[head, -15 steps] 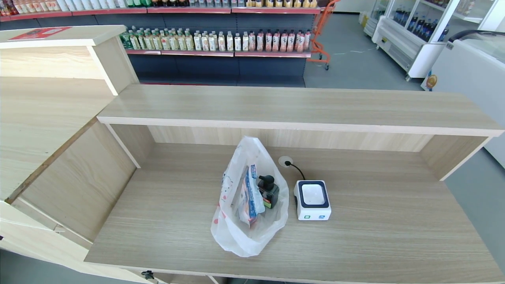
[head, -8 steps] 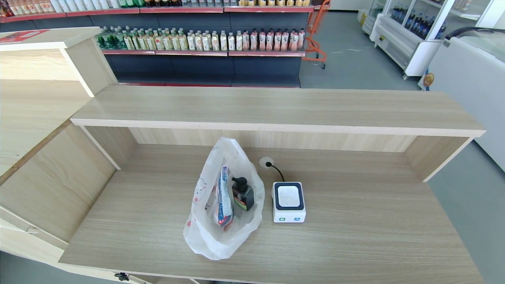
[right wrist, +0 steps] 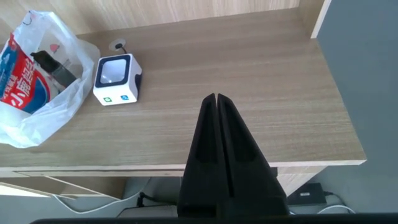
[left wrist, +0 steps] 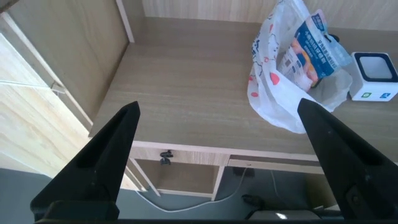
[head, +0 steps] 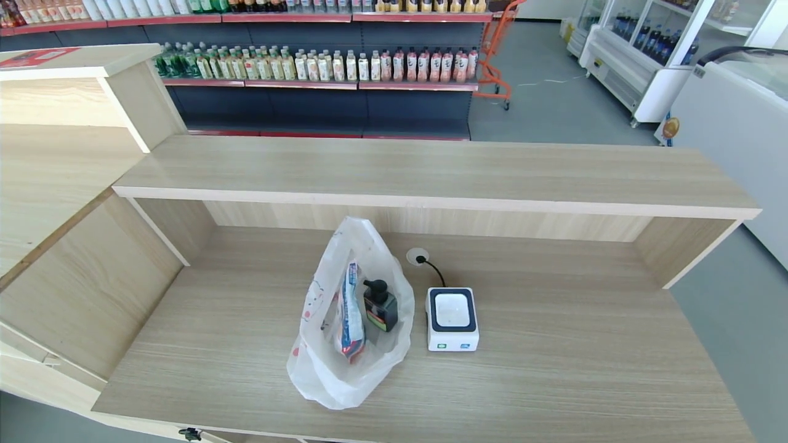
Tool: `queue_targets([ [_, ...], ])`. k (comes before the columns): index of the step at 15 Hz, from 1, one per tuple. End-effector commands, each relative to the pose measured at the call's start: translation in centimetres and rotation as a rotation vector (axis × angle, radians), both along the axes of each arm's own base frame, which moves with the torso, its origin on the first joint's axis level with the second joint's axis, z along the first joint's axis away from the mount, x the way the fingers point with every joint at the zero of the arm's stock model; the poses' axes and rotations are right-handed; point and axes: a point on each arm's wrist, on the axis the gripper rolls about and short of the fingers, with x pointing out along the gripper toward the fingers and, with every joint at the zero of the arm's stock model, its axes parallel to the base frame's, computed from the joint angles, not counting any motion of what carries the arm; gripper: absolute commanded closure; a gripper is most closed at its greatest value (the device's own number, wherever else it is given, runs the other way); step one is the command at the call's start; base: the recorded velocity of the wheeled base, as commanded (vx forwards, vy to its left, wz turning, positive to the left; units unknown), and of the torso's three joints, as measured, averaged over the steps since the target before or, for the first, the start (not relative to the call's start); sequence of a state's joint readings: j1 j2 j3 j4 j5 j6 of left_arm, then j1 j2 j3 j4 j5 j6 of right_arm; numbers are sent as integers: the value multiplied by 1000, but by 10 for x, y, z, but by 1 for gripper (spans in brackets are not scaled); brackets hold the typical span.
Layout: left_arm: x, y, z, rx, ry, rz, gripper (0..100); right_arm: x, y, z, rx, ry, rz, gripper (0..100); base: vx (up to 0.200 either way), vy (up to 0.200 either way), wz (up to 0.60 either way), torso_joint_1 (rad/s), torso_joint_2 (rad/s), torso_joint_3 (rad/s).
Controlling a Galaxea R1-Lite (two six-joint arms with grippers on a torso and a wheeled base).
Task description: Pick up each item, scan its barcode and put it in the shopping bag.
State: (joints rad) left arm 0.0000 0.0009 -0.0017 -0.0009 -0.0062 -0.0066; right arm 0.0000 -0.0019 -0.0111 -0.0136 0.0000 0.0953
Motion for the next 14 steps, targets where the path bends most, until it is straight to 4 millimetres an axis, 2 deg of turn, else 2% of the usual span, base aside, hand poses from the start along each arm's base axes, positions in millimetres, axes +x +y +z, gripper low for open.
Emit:
queue_targets([
  [1,0,0,0,-1,-1,0,0,0,0,0,0,2,0,100,0,0,0,0,0,0],
  [14,0,0,0,-1,-1,0,0,0,0,0,0,2,-2,100,0,0,0,0,0,0],
])
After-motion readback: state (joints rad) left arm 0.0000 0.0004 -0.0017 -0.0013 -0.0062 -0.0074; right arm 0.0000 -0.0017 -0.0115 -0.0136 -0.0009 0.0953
